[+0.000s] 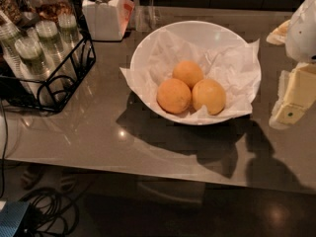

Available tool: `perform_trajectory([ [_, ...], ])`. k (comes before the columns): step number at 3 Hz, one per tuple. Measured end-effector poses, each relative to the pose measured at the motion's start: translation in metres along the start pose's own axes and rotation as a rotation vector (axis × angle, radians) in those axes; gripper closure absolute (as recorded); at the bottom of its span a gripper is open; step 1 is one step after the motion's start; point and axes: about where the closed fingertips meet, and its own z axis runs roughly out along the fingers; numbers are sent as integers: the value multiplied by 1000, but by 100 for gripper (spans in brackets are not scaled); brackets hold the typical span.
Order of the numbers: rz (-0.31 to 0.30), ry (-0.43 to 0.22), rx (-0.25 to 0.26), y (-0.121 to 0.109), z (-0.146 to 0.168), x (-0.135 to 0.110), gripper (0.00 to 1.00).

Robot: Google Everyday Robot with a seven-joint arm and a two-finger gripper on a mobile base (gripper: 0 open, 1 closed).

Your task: Pick orange from white bowl

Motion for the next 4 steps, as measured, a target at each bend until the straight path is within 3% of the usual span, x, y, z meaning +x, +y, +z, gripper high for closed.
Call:
perform_trajectory([
  [1, 0, 0, 0, 0, 0, 0, 0],
  [2, 30, -85, 18, -4, -1, -7, 0],
  [3, 85, -268, 16, -25, 2, -32, 0],
  [4, 89, -321, -8, -21, 1, -46, 13],
])
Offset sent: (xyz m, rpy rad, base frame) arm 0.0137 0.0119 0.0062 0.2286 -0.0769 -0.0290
